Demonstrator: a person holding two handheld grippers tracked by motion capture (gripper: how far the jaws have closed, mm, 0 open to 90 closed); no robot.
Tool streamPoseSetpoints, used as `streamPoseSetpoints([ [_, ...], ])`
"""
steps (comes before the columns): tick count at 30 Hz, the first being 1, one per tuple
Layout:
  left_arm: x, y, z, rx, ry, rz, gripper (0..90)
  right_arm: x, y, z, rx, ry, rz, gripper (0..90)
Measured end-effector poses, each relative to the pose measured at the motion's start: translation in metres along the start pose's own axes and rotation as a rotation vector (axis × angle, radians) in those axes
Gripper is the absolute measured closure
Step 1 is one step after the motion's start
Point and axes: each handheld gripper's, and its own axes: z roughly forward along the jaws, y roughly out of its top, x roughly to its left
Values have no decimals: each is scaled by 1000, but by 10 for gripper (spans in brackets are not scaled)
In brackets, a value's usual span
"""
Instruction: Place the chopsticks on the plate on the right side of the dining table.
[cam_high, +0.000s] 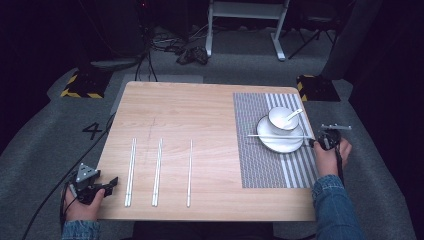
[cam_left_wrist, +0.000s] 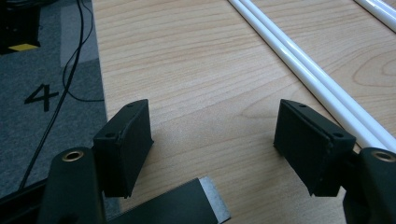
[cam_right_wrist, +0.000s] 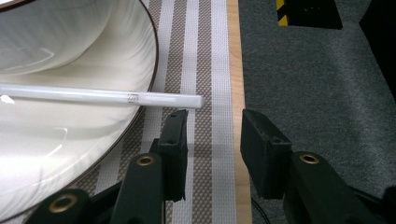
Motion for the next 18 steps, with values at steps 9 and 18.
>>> streamPoseSetpoints([
  [9,0,0,0,0,0,-3,274,8,-8,-16,-9,27,-23,605],
  [18,0,0,0,0,0,-1,273,12,-11,-21,-14,36,-25,602],
])
